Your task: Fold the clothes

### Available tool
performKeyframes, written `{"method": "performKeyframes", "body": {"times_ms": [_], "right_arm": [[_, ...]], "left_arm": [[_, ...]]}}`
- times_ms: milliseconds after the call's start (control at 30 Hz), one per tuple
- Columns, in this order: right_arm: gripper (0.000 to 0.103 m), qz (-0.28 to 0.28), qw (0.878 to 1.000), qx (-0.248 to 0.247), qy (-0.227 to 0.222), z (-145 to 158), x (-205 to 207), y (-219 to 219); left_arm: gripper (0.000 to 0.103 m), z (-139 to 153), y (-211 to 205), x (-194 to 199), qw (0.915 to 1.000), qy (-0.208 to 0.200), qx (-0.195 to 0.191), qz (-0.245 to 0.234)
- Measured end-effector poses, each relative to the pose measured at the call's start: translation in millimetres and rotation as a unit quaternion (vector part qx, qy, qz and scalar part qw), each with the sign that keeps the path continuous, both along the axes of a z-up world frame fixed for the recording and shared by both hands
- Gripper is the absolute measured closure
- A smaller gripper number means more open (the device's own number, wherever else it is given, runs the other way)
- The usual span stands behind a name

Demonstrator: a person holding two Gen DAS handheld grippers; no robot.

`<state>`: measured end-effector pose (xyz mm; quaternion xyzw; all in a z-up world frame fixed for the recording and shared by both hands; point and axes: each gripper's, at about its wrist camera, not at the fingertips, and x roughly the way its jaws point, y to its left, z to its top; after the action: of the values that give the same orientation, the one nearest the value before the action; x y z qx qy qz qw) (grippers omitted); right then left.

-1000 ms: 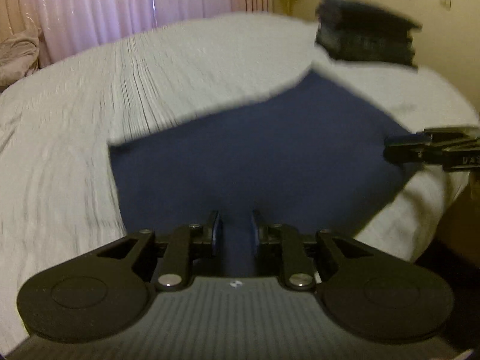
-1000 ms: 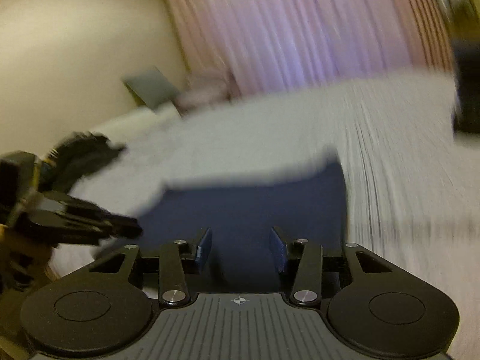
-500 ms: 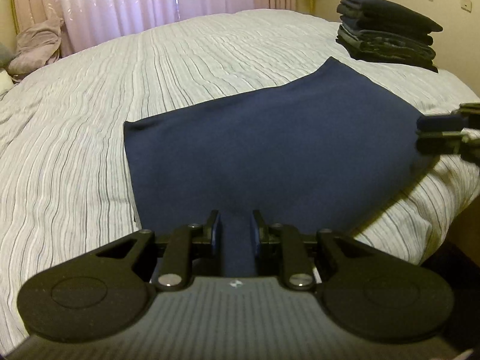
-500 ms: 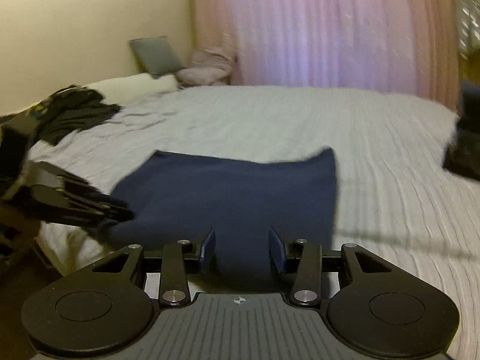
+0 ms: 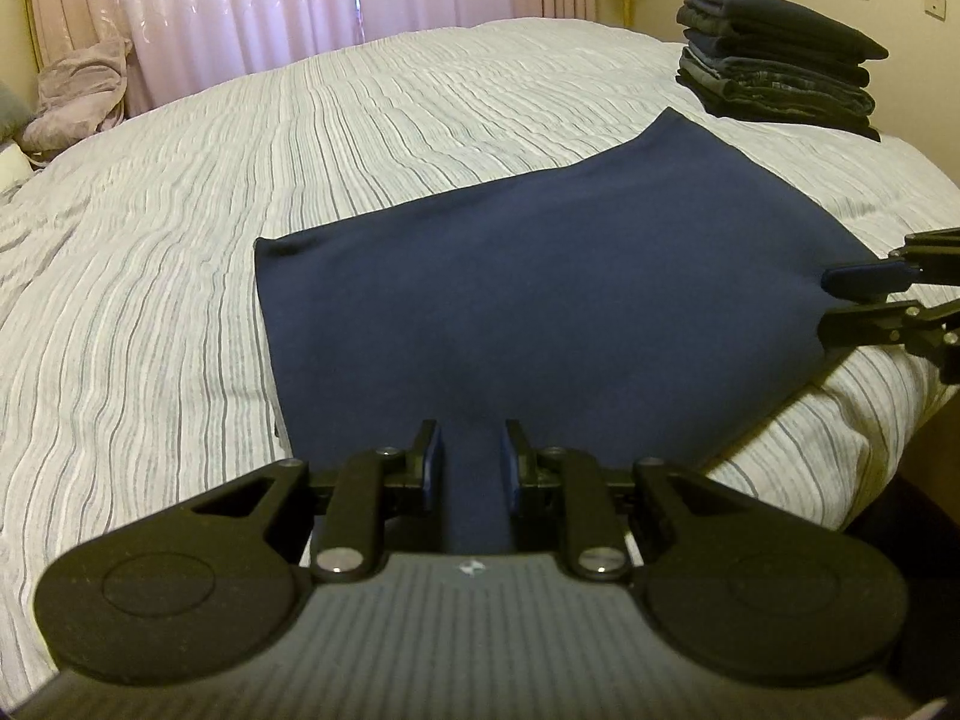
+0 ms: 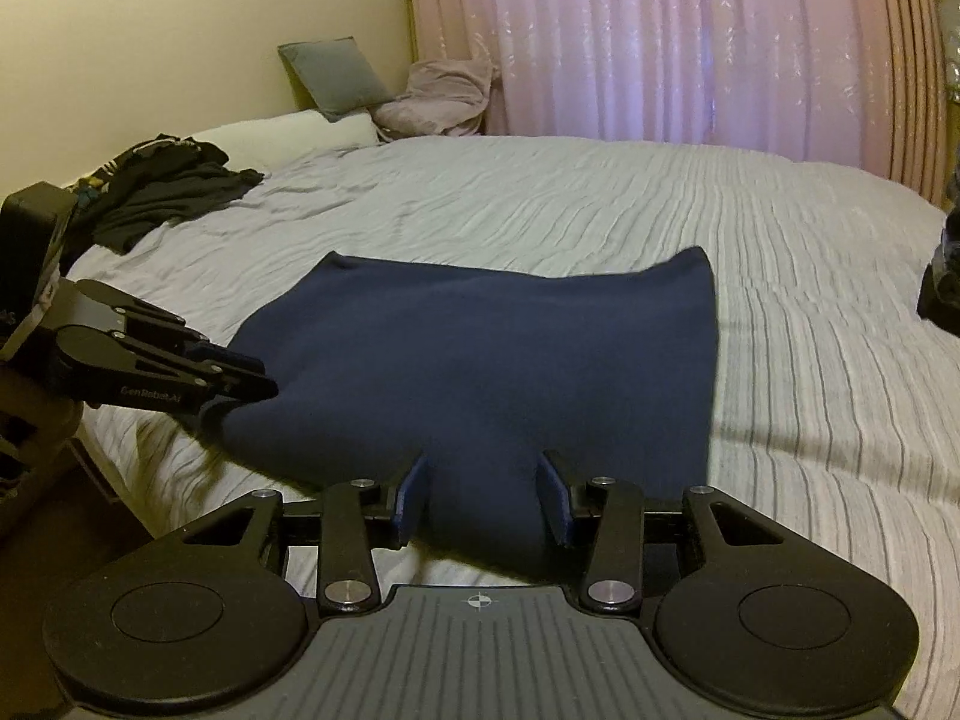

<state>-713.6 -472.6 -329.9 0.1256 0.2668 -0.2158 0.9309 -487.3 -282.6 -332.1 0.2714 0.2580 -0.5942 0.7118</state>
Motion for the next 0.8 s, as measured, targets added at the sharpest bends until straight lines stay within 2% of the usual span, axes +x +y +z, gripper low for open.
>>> {"method": "performKeyframes", "body": {"times_ms": [67, 167, 333, 400, 500, 600, 700, 800], "right_arm": [[0.06, -0.004, 1.0, 0.011, -0.005, 4.1, -5.9, -3.4], [0.06, -0.019, 0.999, 0.028, -0.028, 19.6, -13.2, -11.1], [0.06, -0.036, 0.999, 0.014, -0.024, 33.6, -5.1, -54.3], [0.06, -0.026, 0.999, 0.025, -0.017, 33.8, 6.3, -78.4], [0.06, -0.013, 0.998, 0.062, -0.007, 29.3, 27.4, -120.1], [0.06, -0.011, 0.996, 0.085, 0.021, 20.3, 50.9, -158.2], [0.06, -0.03, 0.995, 0.074, 0.059, 6.4, 71.3, -190.4], [0.06, -0.031, 0.993, 0.1, 0.059, -11.8, 81.2, -217.1]], "left_arm": [[0.086, 8.5, 3.3, -3.7, 0.9999, -0.012, -0.005, 0.004], [0.086, 30.3, 7.8, -17.1, 0.999, -0.013, -0.039, -0.015], [0.086, 48.7, -7.5, -57.5, 0.9933, 0.009, -0.067, -0.093], [0.085, 44.7, -18.3, -73.6, 0.9902, 0.023, -0.065, -0.121], [0.084, 28.5, -34.9, -89.3, 0.9893, 0.022, -0.041, -0.139], [0.084, 14.2, -41.3, -92.5, 0.99, 0.023, -0.03, -0.136], [0.083, 8.6, -42.1, -86.7, 0.9899, 0.04, -0.033, -0.132], [0.083, 5.9, -39.8, -82.3, 0.9896, 0.051, -0.036, -0.13]]}}
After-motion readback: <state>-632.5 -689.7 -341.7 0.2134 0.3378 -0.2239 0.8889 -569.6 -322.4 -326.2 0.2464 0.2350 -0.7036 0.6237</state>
